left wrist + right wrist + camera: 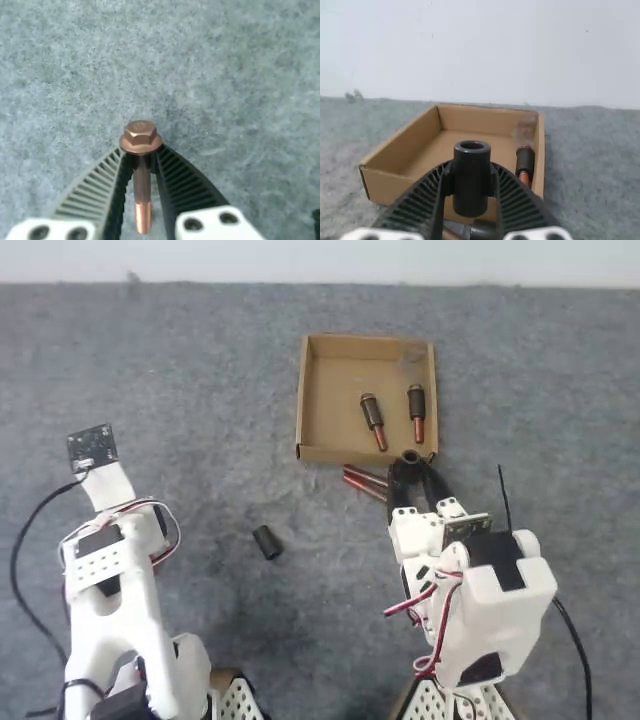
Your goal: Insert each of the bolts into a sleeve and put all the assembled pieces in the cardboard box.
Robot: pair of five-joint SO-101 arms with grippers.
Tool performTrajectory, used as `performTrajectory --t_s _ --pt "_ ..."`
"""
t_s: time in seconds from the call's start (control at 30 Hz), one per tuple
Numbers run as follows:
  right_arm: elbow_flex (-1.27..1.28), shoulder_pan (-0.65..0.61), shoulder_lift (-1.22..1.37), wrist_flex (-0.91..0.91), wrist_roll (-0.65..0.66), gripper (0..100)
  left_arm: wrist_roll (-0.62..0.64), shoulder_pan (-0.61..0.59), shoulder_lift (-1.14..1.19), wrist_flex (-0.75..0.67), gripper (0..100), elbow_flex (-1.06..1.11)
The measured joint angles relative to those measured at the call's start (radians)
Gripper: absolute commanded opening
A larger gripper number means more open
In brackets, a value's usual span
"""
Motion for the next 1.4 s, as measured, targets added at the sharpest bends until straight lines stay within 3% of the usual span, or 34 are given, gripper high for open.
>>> performTrajectory --t_s 0.57,0.73,0.97,1.27,1.4 --pt "-0.057 0.0 -0.04 0.0 0.003 0.7 0.0 0.0 0.0 0.0 1 0.0" --pt "-0.166 -0.063 0.094 0.0 0.103 0.7 0.0 0.021 0.0 0.0 1 0.0" --pt "-0.218 -0.133 0.13 0.0 0.121 0.7 0.0 0.031 0.0 0.0 1 0.0" --pt "-0.241 -0.405 0.13 0.0 0.121 0.7 0.0 0.041 0.0 0.0 1 0.0" --pt "-0.259 -0.45 0.13 0.02 0.121 0.7 0.0 0.041 0.0 0.0 1 0.0"
